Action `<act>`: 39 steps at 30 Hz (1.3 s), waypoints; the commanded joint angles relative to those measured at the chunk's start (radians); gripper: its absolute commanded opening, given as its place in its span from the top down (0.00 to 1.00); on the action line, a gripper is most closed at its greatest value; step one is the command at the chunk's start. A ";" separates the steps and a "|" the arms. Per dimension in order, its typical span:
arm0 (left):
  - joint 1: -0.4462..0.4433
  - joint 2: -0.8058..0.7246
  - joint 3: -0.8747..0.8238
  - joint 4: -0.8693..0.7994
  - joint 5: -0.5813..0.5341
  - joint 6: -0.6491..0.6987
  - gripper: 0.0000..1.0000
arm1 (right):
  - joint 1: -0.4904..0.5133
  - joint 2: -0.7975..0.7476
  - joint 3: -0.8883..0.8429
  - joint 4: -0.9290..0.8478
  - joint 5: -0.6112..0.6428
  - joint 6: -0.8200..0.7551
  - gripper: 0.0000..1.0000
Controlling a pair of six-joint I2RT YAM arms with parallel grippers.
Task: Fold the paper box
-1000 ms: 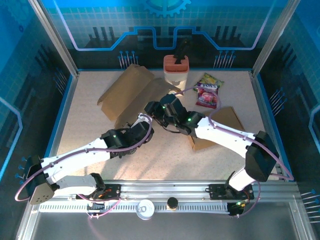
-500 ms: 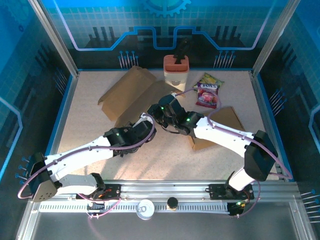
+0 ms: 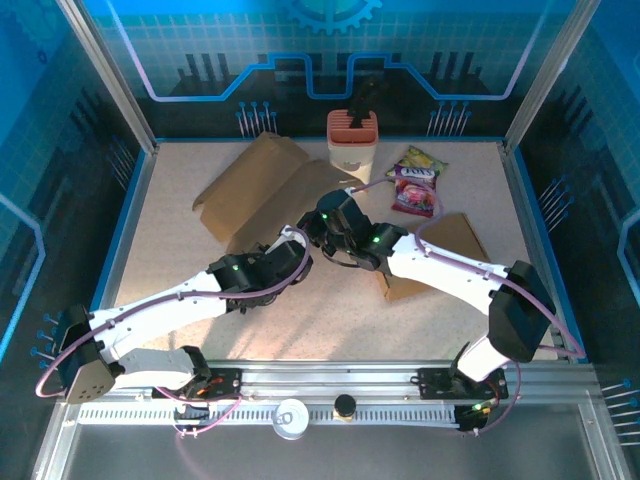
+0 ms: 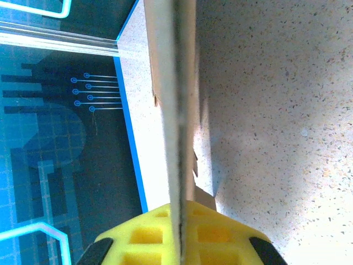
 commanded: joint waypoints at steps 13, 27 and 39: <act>0.048 -0.495 0.052 0.007 -0.012 -0.248 0.28 | 0.068 -0.212 -0.066 0.056 0.087 0.002 1.00; 0.213 -0.559 0.140 -0.137 -0.042 -0.344 0.26 | 0.240 -0.428 0.143 -0.066 0.391 -0.140 1.00; 0.218 -0.511 0.186 -0.272 -0.066 -0.396 0.26 | -0.059 -0.056 0.195 0.163 -0.047 0.040 1.00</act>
